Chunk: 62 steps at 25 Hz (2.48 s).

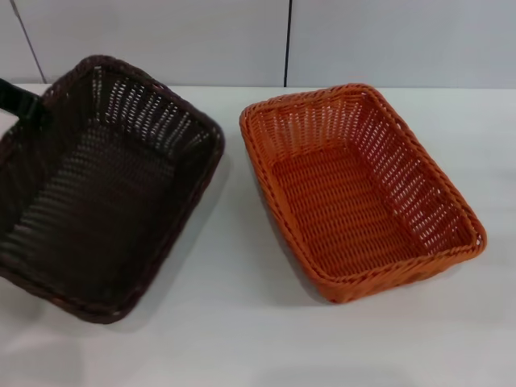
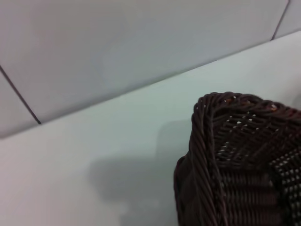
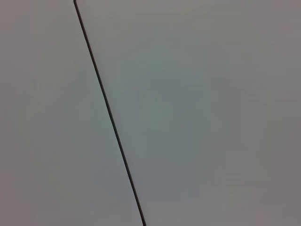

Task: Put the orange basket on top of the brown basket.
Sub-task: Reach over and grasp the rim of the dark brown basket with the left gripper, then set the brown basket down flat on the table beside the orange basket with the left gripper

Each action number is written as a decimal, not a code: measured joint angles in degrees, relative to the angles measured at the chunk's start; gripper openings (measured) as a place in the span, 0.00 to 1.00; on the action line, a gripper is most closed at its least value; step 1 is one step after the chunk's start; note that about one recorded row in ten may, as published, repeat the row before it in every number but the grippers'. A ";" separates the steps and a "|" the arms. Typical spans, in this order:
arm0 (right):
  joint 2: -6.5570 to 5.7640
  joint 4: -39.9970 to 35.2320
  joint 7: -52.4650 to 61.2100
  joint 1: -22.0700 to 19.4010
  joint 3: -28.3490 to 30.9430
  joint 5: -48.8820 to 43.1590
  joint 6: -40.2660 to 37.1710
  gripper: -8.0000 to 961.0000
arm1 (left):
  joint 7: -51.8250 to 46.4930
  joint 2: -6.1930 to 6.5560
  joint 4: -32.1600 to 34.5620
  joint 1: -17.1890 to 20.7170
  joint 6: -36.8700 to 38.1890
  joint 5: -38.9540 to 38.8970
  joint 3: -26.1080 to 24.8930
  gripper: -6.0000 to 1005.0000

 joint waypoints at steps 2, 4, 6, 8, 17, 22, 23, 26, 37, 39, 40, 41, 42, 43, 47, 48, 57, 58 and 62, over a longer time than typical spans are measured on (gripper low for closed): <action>0.00 0.04 0.00 -0.03 0.00 0.00 0.00 0.75 | 3.11 1.60 -0.23 -1.56 -2.24 -0.45 -1.32 0.24; 0.00 0.05 0.00 -0.09 0.00 0.00 0.00 0.75 | 6.07 2.78 0.56 -2.64 -3.99 -0.51 -1.36 0.23; 0.00 0.05 0.00 -0.11 -0.05 -0.01 0.00 0.75 | 9.86 4.17 1.57 -4.41 -6.80 -0.88 -1.46 0.23; 0.03 0.05 0.00 -0.04 -0.09 -0.05 -0.01 0.75 | 11.53 4.54 1.79 -5.14 -8.30 -1.90 -1.56 0.22; 0.00 0.05 0.00 0.21 -0.09 -0.10 0.00 0.75 | 20.35 4.35 11.46 -12.08 -10.16 -9.18 -1.37 0.21; 0.00 0.11 -0.04 0.18 -0.14 -0.10 -0.01 0.75 | 23.70 3.00 22.02 -17.20 -6.56 -9.33 -1.10 0.21; 0.02 0.13 -0.06 0.10 -0.16 -0.10 -0.01 0.75 | 24.43 2.42 23.74 -18.38 -5.13 -9.35 -0.99 0.21; 0.03 0.14 -0.07 0.05 -0.17 -0.10 0.00 0.75 | 24.83 1.67 24.44 -19.41 -3.42 -9.30 -0.95 0.21; 0.15 0.15 -0.09 -0.35 -0.18 -0.11 -0.01 0.75 | 21.65 4.53 18.19 -17.20 -3.04 -8.83 -2.63 0.20; 0.16 0.14 -0.09 -0.38 -0.18 -0.13 0.00 0.75 | 21.63 5.18 16.17 -16.38 -5.01 -9.21 -3.50 0.20; 0.16 0.14 -0.09 -0.38 -0.18 -0.13 0.00 0.75 | 21.70 5.50 15.07 -15.97 -6.18 -9.42 -4.01 0.20; 0.17 0.14 -0.09 -0.38 -0.18 -0.14 0.01 0.75 | 21.82 5.78 14.00 -15.62 -7.27 -9.69 -4.44 0.20; 0.17 0.14 -0.09 -0.36 -0.18 -0.15 0.03 0.75 | 21.95 6.05 13.04 -15.30 -8.40 -10.06 -4.76 0.20; 0.17 0.14 -0.09 -0.29 -0.18 -0.16 0.05 0.75 | 22.12 6.35 12.20 -15.08 -9.43 -10.49 -4.98 0.20; 0.14 0.14 -0.09 0.12 -0.30 -0.25 0.55 0.75 | 23.59 7.99 10.84 -14.49 -13.24 -12.61 -5.36 0.20; 0.14 0.14 -0.09 0.31 -0.72 -0.40 1.01 0.75 | 23.92 8.53 10.84 -14.42 -13.89 -13.44 -5.43 0.20; 0.10 0.14 -0.09 0.45 -1.06 -0.53 1.48 0.75 | 26.06 11.24 11.81 -13.89 -17.67 -18.37 -5.97 0.06; 0.09 0.14 -0.09 0.45 -1.06 -0.53 1.49 0.75 | 25.91 11.07 11.74 -13.78 -17.09 -18.25 -5.97 0.03; 0.00 0.13 -0.09 0.57 -1.06 -0.54 1.50 0.75 | 25.50 9.97 11.21 -13.14 -14.18 -18.12 -5.97 0.02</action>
